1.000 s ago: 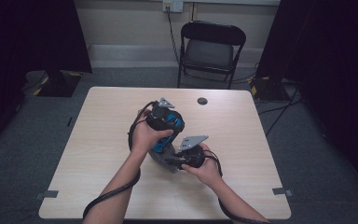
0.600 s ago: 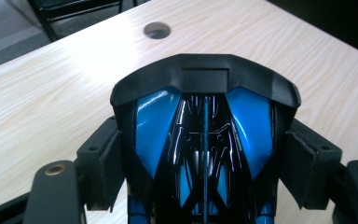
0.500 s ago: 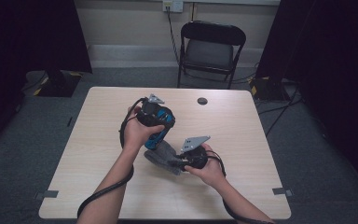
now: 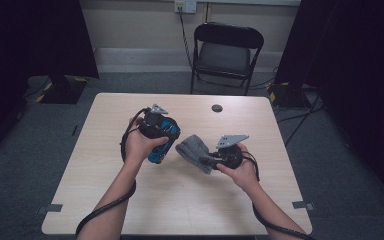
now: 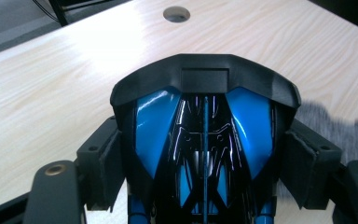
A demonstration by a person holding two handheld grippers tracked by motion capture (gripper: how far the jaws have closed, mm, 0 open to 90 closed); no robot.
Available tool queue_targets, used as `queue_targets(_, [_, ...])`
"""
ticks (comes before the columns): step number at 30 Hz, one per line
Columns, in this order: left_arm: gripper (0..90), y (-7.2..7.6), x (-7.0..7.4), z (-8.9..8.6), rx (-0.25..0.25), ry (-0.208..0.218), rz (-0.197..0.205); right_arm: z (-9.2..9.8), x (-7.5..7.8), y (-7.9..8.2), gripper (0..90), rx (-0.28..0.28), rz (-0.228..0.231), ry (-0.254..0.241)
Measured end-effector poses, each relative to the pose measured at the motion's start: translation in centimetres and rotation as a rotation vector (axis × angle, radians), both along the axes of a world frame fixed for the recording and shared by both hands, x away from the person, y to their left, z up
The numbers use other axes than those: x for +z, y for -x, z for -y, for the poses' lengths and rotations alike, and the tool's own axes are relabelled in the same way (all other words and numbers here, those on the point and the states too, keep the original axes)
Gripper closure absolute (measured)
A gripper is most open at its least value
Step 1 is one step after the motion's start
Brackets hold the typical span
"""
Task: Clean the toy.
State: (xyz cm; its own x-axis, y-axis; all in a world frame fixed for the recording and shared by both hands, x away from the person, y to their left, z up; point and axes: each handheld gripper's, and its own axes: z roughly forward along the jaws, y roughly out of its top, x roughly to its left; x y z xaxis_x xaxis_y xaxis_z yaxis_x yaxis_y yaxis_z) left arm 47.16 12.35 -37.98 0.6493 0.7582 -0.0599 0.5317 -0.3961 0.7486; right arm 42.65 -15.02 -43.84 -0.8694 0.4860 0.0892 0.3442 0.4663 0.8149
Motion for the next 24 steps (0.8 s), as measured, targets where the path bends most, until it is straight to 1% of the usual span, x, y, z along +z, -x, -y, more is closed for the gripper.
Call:
queue_targets(2, [25.6,0.2,-0.3,0.1,-0.005,-0.001,0.000,0.5,0.1,-0.3,75.0,-0.021,0.005,0.004])
queue_targets(3, [25.6,0.2,-0.3,0.1,-0.005,-0.001,0.000,0.5,0.1,-0.3,75.0,-0.021,0.005,0.004])
queue_targets(4, [25.6,0.4,-0.5,0.2,-0.012,-0.006,-0.001,0.9,0.3,-0.6,75.0,-0.041,0.007,0.008])
queue_targets(6, [25.6,0.6,-0.7,0.3,-0.025,-0.010,-0.006,1.4,0.4,-0.8,75.0,-0.060,0.011,0.004])
queue_targets(7, [25.6,0.6,-0.7,0.3,-0.025,-0.010,-0.006,1.4,0.4,-0.8,75.0,-0.060,0.011,0.004])
queue_targets(8, [25.6,0.8,-0.8,0.5,-0.029,-0.009,-0.007,1.9,0.6,-1.1,75.0,-0.077,0.013,0.004])
queue_targets(9, [25.6,0.9,-0.9,0.6,-0.033,-0.012,-0.006,1.9,0.6,-1.1,75.0,-0.077,0.013,0.004])
queue_targets(10, [25.6,1.2,-1.1,0.8,-0.039,-0.015,-0.003,2.2,0.8,-1.3,74.9,-0.092,0.014,0.005])
queue_targets(12, [25.6,1.4,-1.2,0.9,-0.049,-0.013,-0.009,2.4,0.9,-1.5,75.0,-0.104,0.016,0.002])
queue_targets(16, [25.6,1.9,-1.4,1.4,-0.070,-0.020,-0.005,2.6,1.6,-1.9,75.0,-0.125,0.030,-0.008])
queue_targets(19, [25.6,2.2,-1.5,1.9,-0.084,-0.022,-0.005,2.6,2.1,-2.2,74.9,-0.138,0.039,-0.005])
queue_targets(21, [25.6,2.3,-1.6,2.2,-0.098,-0.028,-0.009,2.6,2.3,-2.3,74.9,-0.144,0.042,-0.012])
queue_targets(24, [25.6,2.4,-1.7,2.5,-0.105,-0.027,-0.011,2.5,2.6,-2.5,74.9,-0.150,0.047,-0.016])
